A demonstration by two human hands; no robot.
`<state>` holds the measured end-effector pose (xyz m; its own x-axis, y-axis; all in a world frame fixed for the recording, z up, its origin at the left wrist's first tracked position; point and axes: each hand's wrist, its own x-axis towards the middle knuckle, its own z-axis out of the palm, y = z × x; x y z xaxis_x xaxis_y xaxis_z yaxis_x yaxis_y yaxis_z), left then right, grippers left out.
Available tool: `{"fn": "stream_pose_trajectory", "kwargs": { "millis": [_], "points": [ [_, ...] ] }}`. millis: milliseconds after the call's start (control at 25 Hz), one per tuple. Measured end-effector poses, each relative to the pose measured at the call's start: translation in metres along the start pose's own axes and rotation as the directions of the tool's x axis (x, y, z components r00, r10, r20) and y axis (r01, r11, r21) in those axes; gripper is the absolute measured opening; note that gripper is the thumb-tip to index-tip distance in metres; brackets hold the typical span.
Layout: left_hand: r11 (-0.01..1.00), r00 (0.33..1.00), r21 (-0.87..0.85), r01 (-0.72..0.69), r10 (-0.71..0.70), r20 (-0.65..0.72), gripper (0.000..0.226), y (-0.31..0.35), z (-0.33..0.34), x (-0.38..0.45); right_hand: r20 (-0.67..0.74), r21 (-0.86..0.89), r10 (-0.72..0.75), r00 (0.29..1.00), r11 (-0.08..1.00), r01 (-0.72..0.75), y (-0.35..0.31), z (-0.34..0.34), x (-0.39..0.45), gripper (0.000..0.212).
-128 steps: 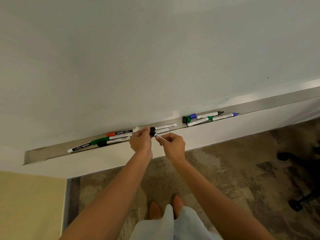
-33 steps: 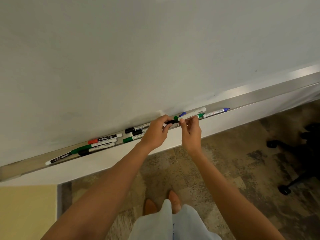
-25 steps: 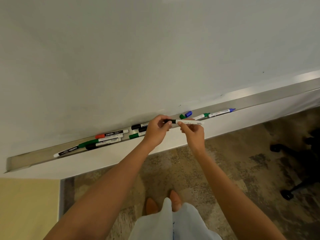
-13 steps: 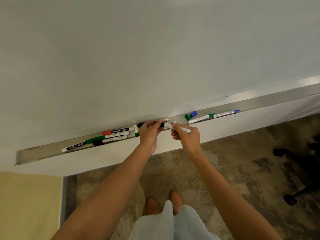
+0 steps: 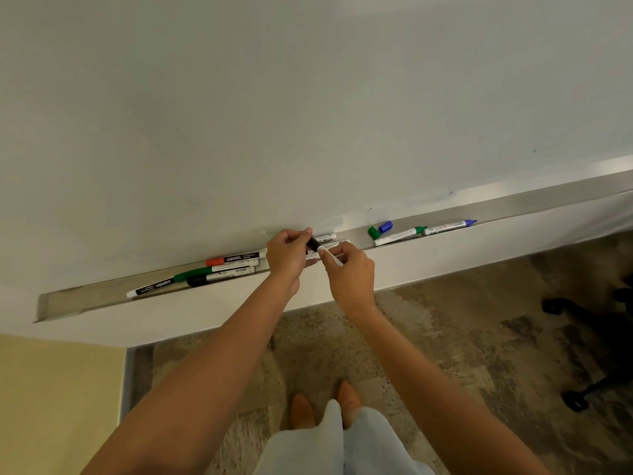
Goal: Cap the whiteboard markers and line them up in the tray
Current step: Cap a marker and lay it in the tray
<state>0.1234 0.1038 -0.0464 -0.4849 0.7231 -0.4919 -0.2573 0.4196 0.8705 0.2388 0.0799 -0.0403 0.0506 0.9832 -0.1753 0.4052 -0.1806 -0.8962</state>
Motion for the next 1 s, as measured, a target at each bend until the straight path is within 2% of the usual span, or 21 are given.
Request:
{"fn": "stream_pose_trajectory", "kwargs": {
  "millis": [200, 520, 640, 720, 800, 920, 1000],
  "points": [
    [0.998, 1.0, 0.059, -0.009, 0.009, -0.004, 0.017, -0.001, -0.006, -0.003, 0.019, -0.039, 0.055, 0.998, 0.998, -0.054, -0.003, 0.002, 0.0, 0.023],
    [0.994, 0.995, 0.098, -0.038, 0.047, -0.089, 0.013, 0.001, -0.018, -0.002, 0.073, 0.047, 0.164, 0.984, 0.985, -0.168, -0.006, 0.016, 0.0, 0.021],
    [0.998, 0.997, -0.052, -0.034, 0.03, -0.073, 0.009, 0.004, -0.019, -0.005, 0.048, 0.084, 0.087, 0.995, 0.992, -0.091, -0.007, 0.026, -0.003, 0.02],
    [0.996, 0.994, -0.029, -0.084, 0.082, -0.07, 0.02, 0.001, -0.017, -0.007, 0.042, 0.105, 0.021, 0.999, 0.994, -0.025, -0.009, 0.032, -0.003, 0.017],
    [0.996, 0.993, -0.034, -0.085, 0.082, -0.081, 0.026, -0.002, -0.021, -0.01, 0.095, 0.09, -0.034, 0.995, 0.996, 0.025, -0.009, 0.038, -0.002, 0.018],
    [0.977, 0.98, -0.209, -0.045, 0.003, -0.197, 0.029, -0.007, -0.045, -0.003, 0.205, 0.055, -0.128, 0.97, 0.991, 0.119, -0.004, 0.044, -0.007, 0.028],
    [0.964, 0.911, -0.254, -0.08, -0.033, -0.41, 0.031, -0.008, -0.072, 0.005, 0.215, 0.073, -0.151, 0.965, 0.988, 0.138, 0.001, 0.047, -0.011, 0.032]
  ]
}}
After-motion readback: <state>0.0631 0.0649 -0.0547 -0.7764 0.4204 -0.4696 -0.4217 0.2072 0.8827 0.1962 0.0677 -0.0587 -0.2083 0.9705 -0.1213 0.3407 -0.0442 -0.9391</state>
